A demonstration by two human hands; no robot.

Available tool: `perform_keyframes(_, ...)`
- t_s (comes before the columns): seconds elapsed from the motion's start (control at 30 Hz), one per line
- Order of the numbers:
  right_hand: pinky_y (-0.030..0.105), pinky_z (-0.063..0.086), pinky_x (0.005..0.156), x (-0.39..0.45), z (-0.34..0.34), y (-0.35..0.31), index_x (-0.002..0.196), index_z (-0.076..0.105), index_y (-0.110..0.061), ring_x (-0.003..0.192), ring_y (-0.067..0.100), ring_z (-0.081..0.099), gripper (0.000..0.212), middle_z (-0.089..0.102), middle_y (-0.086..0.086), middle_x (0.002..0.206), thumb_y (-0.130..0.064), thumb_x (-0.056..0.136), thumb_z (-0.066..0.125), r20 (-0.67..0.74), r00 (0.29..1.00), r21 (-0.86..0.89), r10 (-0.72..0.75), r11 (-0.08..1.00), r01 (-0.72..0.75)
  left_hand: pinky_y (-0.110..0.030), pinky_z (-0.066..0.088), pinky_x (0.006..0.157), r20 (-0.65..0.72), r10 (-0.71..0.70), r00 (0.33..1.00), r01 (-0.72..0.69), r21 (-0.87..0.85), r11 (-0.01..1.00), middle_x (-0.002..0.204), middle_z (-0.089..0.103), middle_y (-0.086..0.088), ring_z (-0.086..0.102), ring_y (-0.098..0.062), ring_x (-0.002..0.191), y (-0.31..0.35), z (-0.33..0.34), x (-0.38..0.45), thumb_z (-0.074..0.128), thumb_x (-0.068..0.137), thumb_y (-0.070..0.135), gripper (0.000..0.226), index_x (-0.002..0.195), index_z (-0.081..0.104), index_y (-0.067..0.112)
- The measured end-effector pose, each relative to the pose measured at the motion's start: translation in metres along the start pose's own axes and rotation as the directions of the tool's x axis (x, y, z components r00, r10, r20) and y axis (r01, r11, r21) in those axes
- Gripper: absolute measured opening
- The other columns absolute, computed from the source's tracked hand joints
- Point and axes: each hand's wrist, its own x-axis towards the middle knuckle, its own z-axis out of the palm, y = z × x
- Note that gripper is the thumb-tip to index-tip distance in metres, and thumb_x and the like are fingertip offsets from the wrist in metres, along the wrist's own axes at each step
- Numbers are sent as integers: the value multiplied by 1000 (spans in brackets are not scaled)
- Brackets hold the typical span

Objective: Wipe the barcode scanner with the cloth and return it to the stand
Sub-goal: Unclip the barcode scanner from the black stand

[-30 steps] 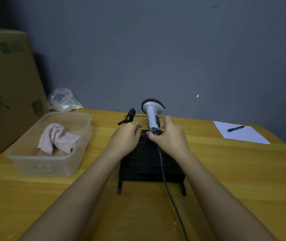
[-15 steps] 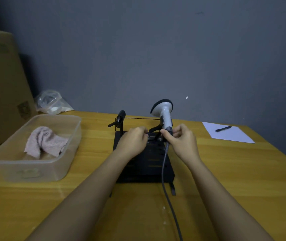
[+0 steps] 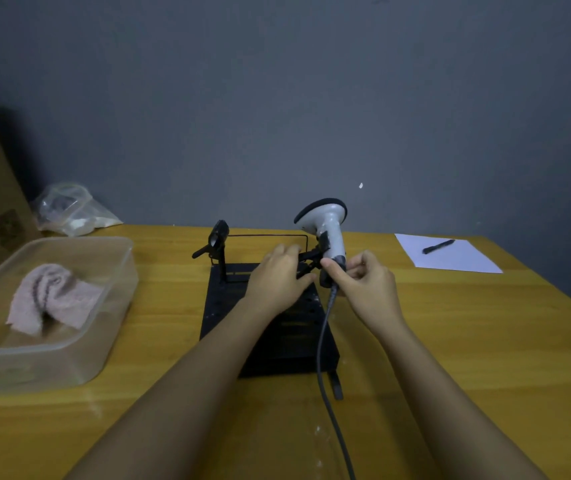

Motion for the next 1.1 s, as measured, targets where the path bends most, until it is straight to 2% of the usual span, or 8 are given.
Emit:
perform_keyframes(0.07,43,53,66,2,-4,2,81,55,-11,69,22,63,53,66,8,72,-62,73,64,38,999,-46,24,999,-22,-35,43,81,-4,-2,1000,3,30,1000,129,47,-7,45,-24,121,-2,5,6,56,88,42,54,133,41,16)
perform_keyframes(0.13,43,47,59,2,-10,0,79,51,-12,65,22,59,62,62,5,69,-73,70,57,94,993,-182,76,982,-58,-34,41,74,0,8,1000,-8,61,998,123,48,-7,47,-25,116,-3,9,10,55,88,43,49,127,45,15)
perform_keyframes(0.23,34,35,52,-1,-11,-5,68,47,-14,60,21,52,62,54,1,64,-75,71,52,161,979,-410,122,911,-46,-33,37,67,-7,38,999,-37,118,992,116,52,-8,51,-26,109,-1,13,13,53,89,38,39,119,47,13)
perform_keyframes(0.33,30,30,47,-2,-7,-7,57,42,-16,56,20,48,60,48,-1,57,-72,75,49,181,974,-478,139,877,-36,-34,34,62,-25,44,999,-40,143,989,105,57,-10,53,-26,98,3,15,14,52,90,33,28,105,46,9)
perform_keyframes(0.57,29,32,48,3,1,-5,53,44,-19,62,24,54,53,54,1,60,-65,78,53,183,971,-443,156,894,-60,-34,34,61,-62,121,991,-97,300,949,102,60,-13,56,-30,96,1,20,19,51,91,37,34,101,47,6)
perform_keyframes(0.73,29,30,46,-1,7,0,52,42,-18,50,19,46,51,48,-1,52,-58,81,55,154,982,-375,113,926,-48,-34,34,60,-31,180,983,-152,405,901,98,62,-15,60,-33,90,-2,23,25,46,92,42,39,101,47,4)
perform_keyframes(0.9,29,26,46,-8,8,9,56,41,-21,52,20,47,46,48,-2,55,-54,88,48,101,993,-368,58,930,-16,-33,32,57,-19,220,975,-194,403,895,80,52,-9,60,-31,80,-5,31,30,46,93,40,32,92,43,8)
perform_keyframes(1.1,30,25,47,-7,6,17,58,41,-17,51,19,44,48,46,-2,54,-54,88,48,86,996,-331,38,943,-7,-33,31,56,17,231,973,-221,366,904,71,44,-4,44,-23,63,-9,35,34,44,94,40,33,84,32,11)
